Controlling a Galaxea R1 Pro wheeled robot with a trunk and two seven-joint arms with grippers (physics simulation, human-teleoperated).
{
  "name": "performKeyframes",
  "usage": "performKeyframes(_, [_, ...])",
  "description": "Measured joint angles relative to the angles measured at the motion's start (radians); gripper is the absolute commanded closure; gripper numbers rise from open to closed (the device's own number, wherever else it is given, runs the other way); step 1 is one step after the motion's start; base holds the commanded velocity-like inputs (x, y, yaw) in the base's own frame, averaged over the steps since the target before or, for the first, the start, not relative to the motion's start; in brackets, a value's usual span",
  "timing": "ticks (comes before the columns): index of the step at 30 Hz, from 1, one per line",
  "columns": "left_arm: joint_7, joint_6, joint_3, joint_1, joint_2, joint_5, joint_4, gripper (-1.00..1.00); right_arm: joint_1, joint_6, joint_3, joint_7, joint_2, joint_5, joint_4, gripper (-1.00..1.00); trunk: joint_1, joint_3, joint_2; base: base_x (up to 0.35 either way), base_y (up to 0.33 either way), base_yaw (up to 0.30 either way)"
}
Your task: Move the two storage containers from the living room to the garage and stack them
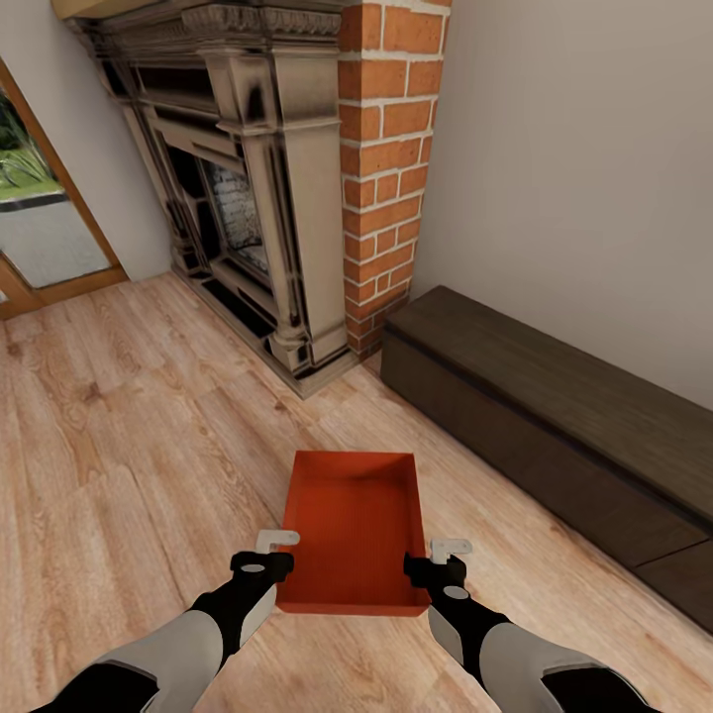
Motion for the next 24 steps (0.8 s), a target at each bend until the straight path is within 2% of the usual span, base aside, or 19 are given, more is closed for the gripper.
performKeyframes(22, [0.0, 0.0, 0.0, 0.0, 0.0, 0.005, -0.009, -1.0, 0.0, 0.0, 0.0, 0.006, 0.0, 0.001, 0.0, -1.0, 0.084, -0.069, -0.154, 0.0, 0.0, 0.0])
performKeyframes(24, [0.0, 0.0, 0.001, 0.0, 0.0, 0.004, -0.011, -1.0, 0.0, 0.0, 0.0, 0.006, 0.0, 0.001, 0.0, -1.0, 0.084, -0.069, -0.154, 0.0, 0.0, 0.0])
